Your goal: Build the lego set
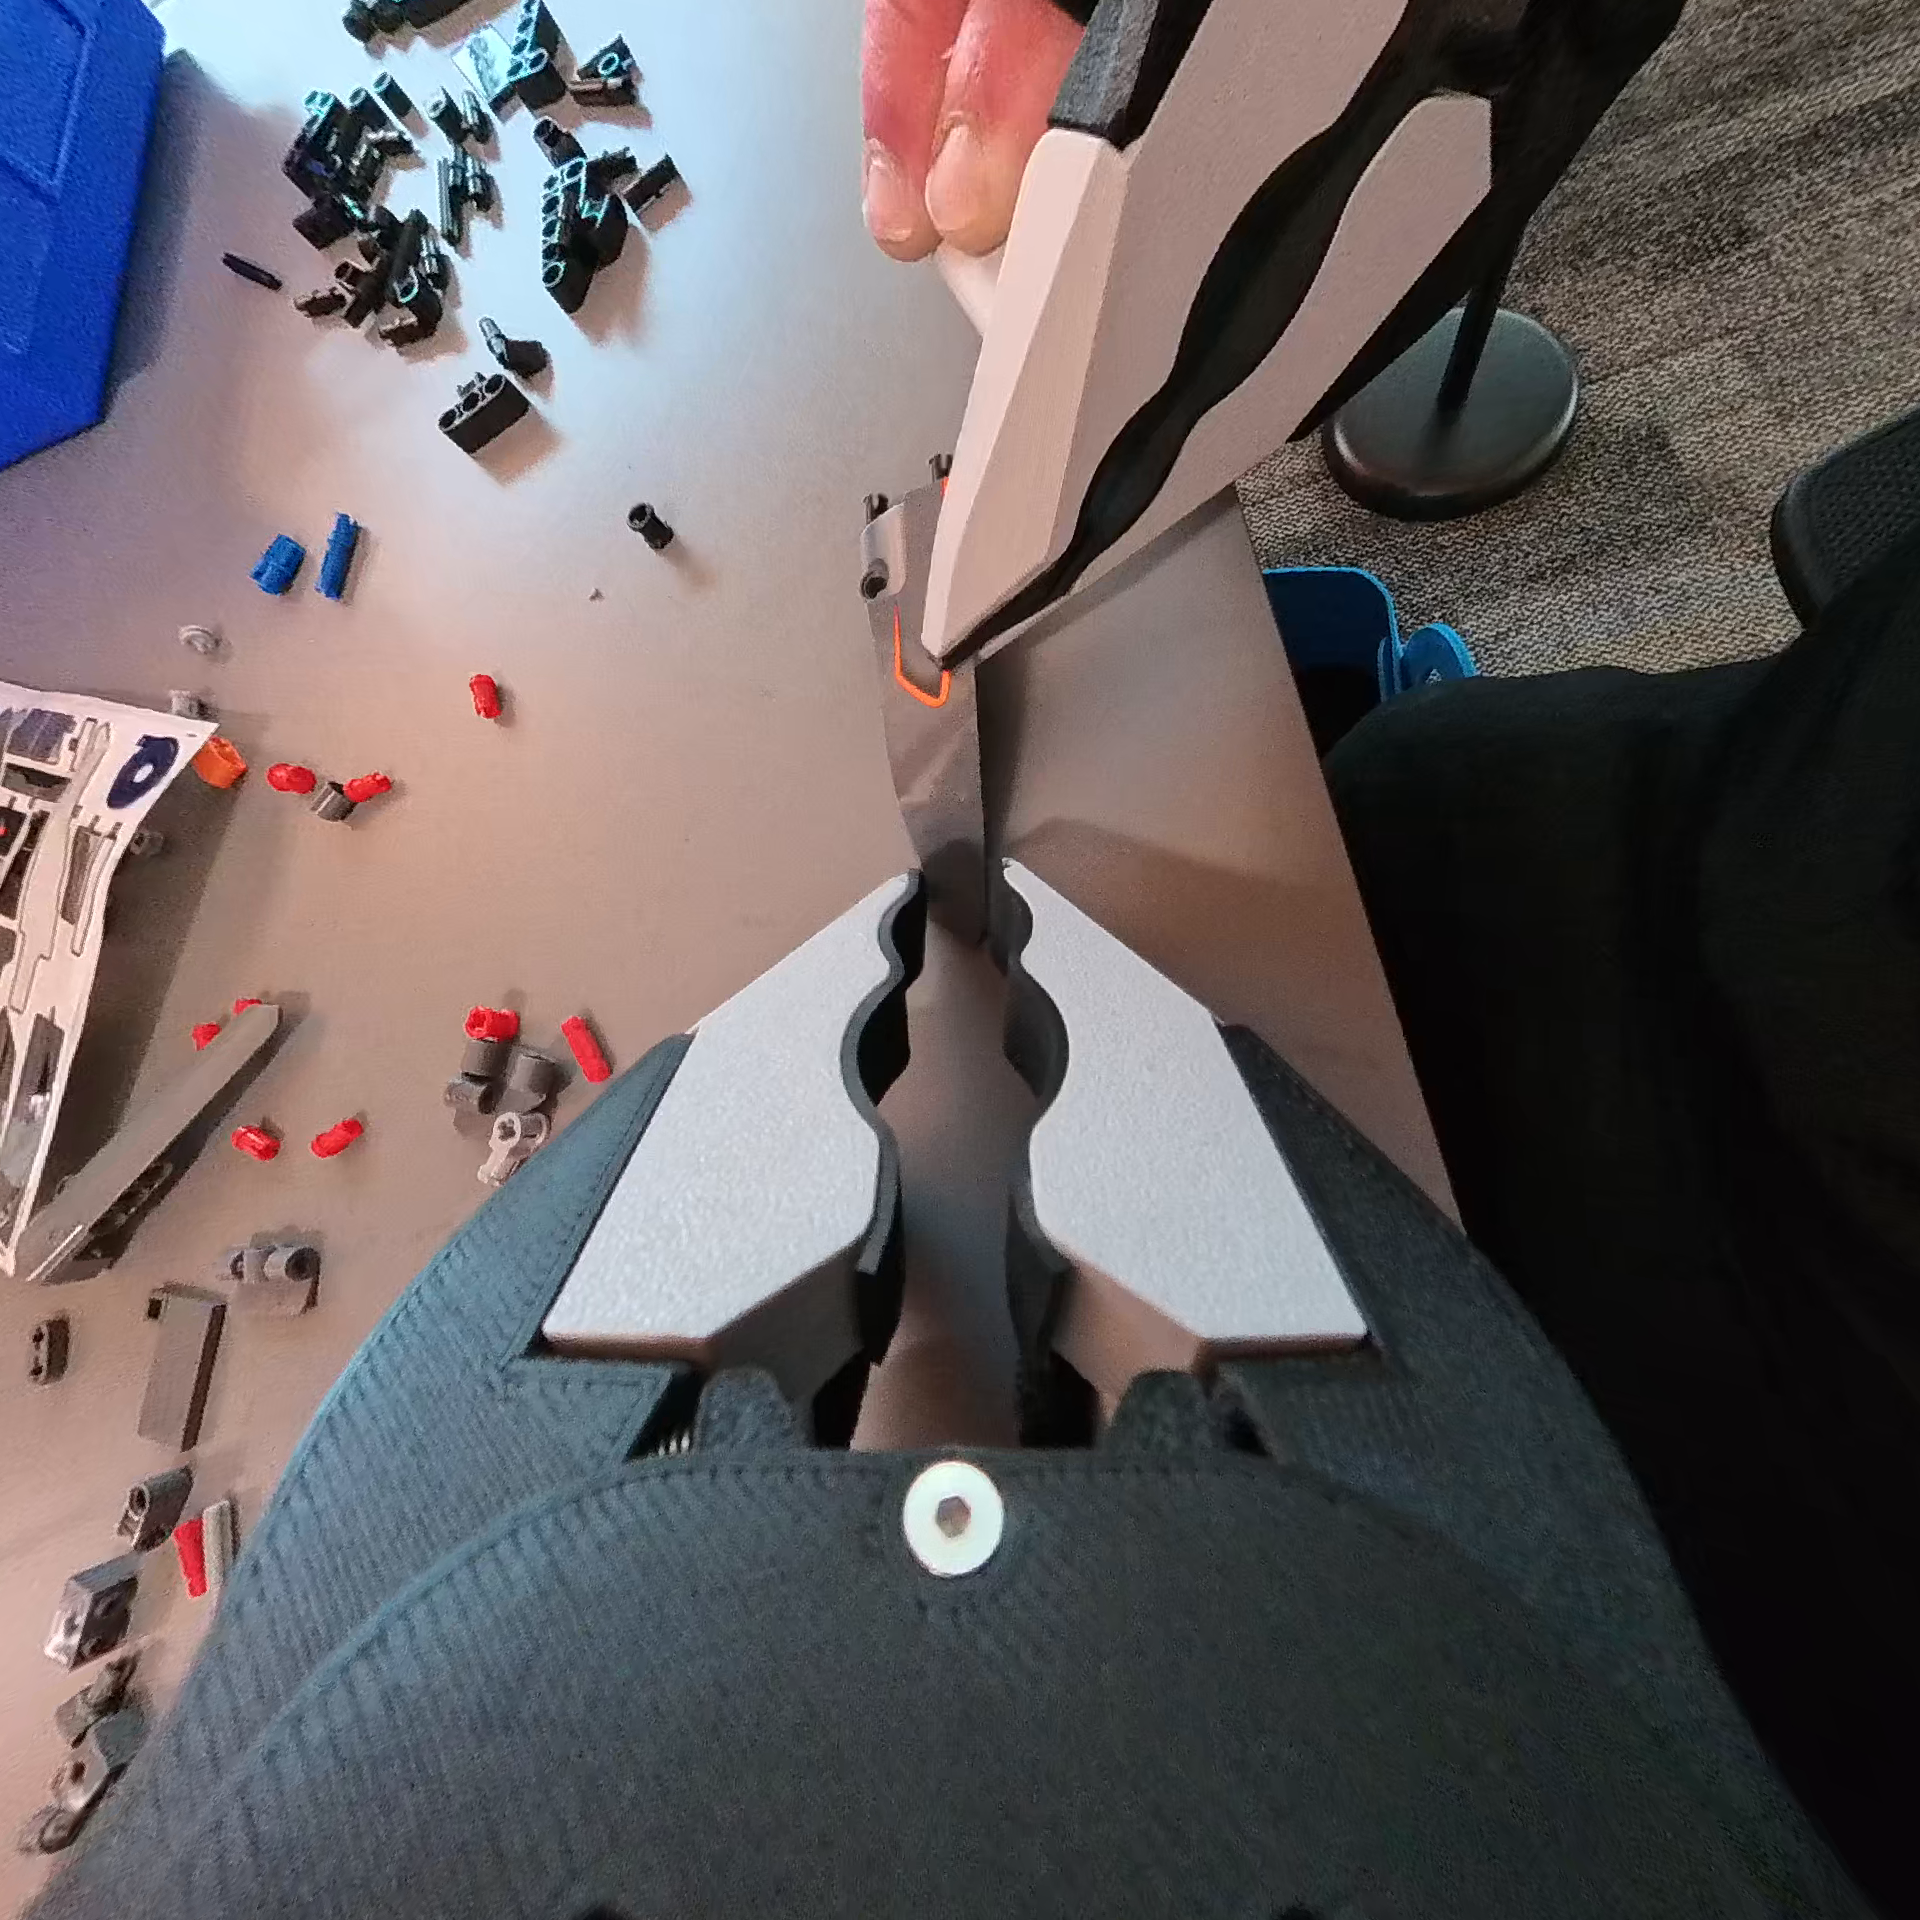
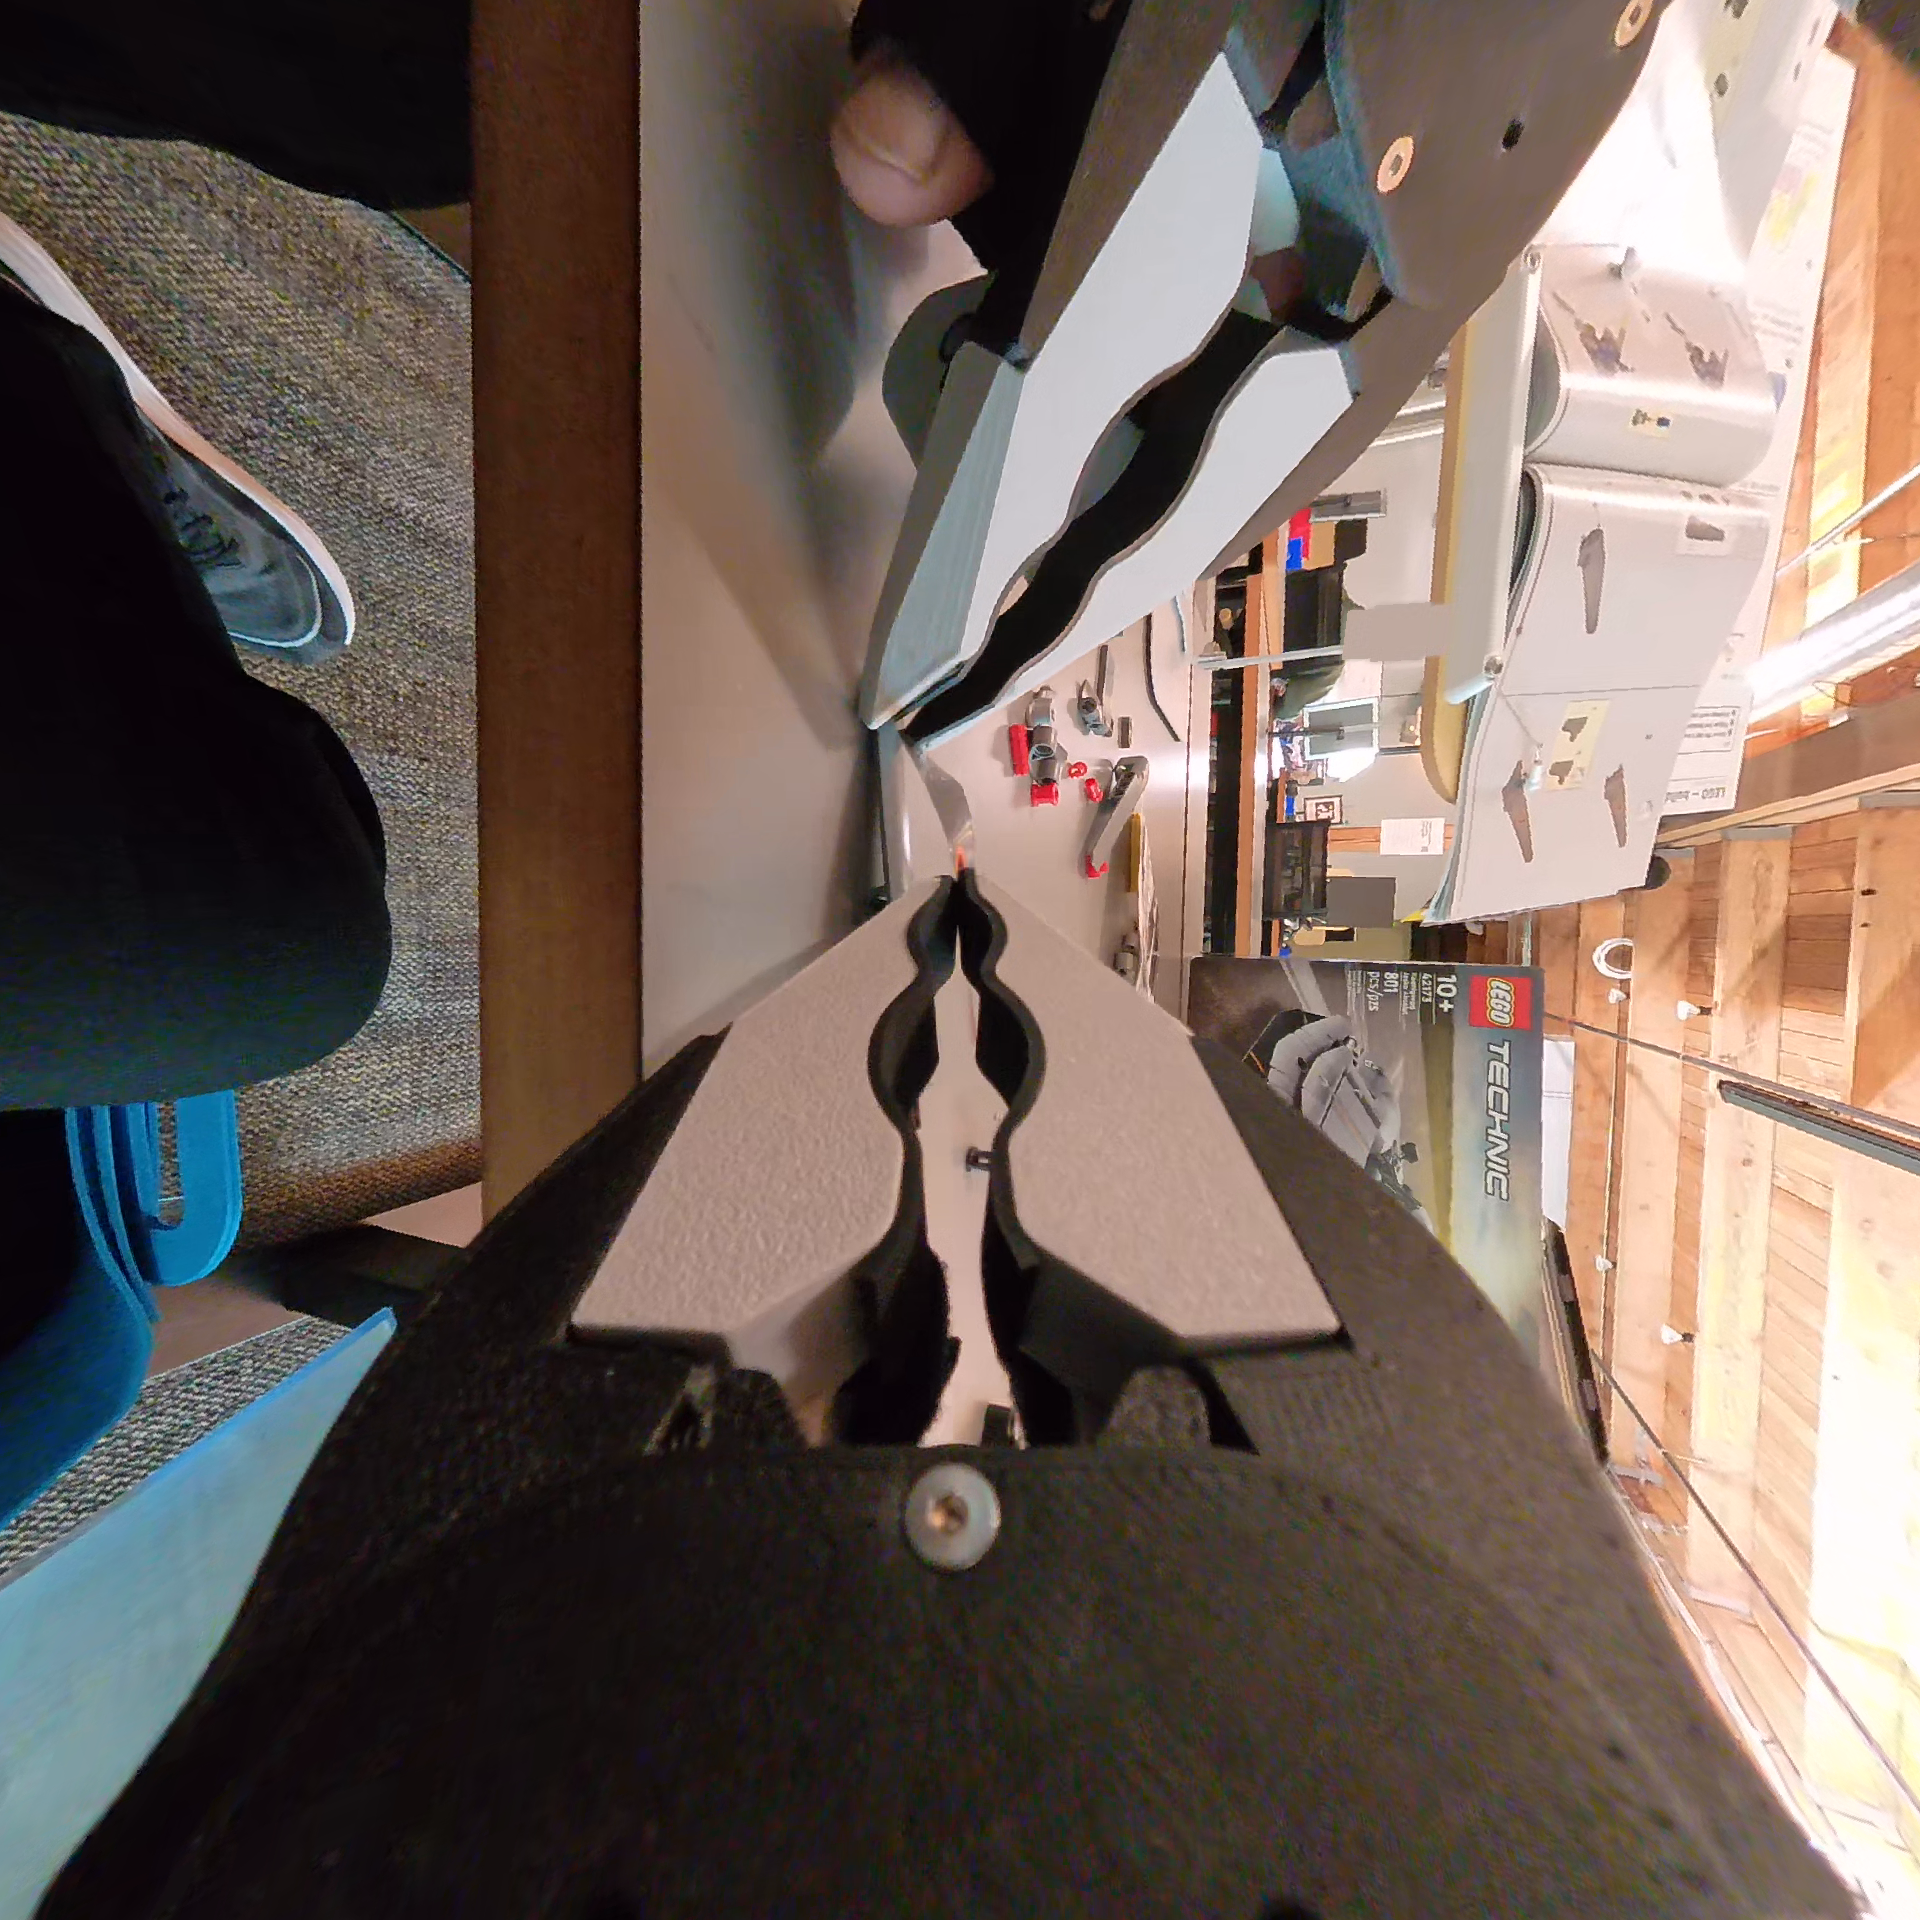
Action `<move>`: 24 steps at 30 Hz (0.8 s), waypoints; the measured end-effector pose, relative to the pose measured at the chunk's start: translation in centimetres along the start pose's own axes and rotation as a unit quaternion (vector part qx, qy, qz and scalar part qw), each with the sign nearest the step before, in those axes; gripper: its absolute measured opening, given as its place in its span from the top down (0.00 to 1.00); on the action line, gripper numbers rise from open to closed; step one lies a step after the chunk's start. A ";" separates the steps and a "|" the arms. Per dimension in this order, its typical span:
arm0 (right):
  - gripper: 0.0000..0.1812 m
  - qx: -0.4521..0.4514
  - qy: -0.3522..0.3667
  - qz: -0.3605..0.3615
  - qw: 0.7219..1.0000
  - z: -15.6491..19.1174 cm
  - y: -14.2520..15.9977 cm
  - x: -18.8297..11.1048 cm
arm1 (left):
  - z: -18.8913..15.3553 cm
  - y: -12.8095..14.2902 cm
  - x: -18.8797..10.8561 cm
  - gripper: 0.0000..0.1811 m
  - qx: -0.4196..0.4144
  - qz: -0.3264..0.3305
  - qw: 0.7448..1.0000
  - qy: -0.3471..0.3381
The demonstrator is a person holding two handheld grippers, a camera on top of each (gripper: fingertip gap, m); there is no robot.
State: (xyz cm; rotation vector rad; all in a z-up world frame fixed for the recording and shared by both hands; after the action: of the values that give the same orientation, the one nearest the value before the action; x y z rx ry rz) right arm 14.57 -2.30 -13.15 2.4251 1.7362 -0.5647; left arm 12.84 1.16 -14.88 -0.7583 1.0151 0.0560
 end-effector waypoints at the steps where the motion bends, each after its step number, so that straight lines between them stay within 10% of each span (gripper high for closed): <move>1: 1.00 -0.001 0.000 0.000 1.000 0.0 0.0 0.0 | 0.0 0.0 0.0 0.95 0.000 0.002 1.000 0.002; 24: 1.00 -0.011 -0.010 0.005 1.000 0.1 0.8 0.1 | 0.1 -0.1 0.1 0.95 -0.001 -0.003 1.000 0.009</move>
State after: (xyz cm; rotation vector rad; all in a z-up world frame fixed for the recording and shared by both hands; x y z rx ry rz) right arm 15.32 -2.55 -13.35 2.4049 1.7121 -0.5630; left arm 12.96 1.14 -14.89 -0.7649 1.0308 0.0459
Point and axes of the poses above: each gripper's, where its closed fingertips meet, x out along the fingers, y out of its underside, z = x × y across the jaws, the point moved 1 cm from there along -x, back along the fingers, and after that the axes turned 9 degrees about z, right-handed, at the moved point
